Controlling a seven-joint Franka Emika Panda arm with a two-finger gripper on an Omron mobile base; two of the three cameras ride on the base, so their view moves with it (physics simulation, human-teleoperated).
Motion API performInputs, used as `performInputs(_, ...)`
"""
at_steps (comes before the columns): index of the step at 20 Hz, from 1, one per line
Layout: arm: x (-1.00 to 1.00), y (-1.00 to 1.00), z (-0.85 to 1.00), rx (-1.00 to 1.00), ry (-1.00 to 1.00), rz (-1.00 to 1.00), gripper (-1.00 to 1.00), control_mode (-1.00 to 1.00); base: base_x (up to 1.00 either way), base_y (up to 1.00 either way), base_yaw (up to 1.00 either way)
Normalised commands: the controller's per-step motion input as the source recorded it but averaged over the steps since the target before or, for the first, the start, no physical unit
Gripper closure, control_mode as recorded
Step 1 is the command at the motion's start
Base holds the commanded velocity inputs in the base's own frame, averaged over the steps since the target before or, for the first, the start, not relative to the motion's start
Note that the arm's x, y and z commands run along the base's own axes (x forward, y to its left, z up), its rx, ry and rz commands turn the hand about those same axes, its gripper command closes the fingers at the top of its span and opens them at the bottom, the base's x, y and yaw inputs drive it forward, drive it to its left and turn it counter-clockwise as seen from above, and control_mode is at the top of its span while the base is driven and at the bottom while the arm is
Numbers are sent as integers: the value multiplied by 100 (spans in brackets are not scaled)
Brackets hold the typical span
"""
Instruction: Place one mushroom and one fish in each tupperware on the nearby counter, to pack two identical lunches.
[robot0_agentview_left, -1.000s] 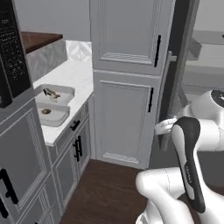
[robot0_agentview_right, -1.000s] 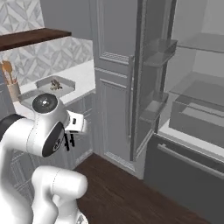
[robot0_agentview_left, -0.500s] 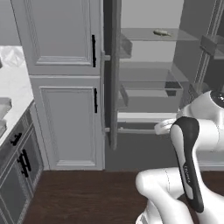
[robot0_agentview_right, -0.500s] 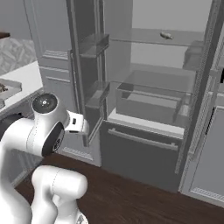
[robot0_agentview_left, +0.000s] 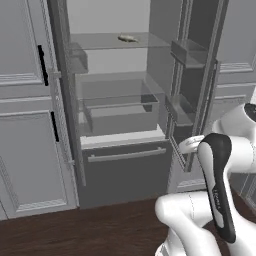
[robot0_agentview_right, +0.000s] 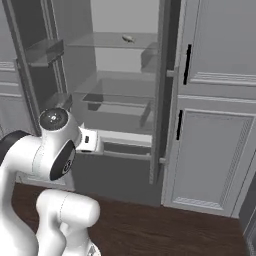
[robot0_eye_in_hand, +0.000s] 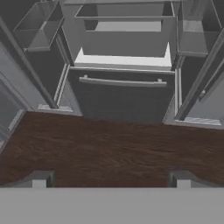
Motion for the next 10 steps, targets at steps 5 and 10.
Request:
performInputs(5,0,0,0,0,0,0,-100,100,96,2,-13)
performInputs(10,0,0,0,0,0,0,-100,100,99,22,-6)
